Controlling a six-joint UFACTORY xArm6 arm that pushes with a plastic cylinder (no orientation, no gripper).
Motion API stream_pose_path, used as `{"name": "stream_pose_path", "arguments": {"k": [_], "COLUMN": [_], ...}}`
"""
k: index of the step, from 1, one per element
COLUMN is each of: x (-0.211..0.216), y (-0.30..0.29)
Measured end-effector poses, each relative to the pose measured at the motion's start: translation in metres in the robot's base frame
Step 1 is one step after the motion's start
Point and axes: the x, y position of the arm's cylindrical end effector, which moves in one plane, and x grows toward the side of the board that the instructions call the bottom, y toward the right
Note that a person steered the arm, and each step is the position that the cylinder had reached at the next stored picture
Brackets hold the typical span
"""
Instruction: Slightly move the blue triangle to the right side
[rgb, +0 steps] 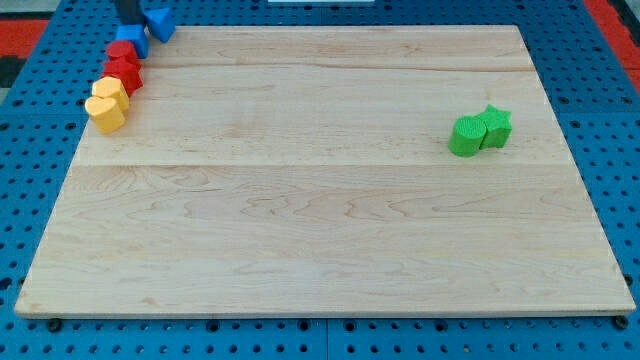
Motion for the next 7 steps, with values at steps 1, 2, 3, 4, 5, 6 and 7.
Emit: {"name": "stream_pose_path", "arguments": {"k": [1,2,3,4,5,6,7], "x": [-0.001,-0.001,-0.001,-0.001,0.009,0.023,0.020], "y": [0.018,-0.035,-0.027,0.016,0.058,0.064,0.087]}}
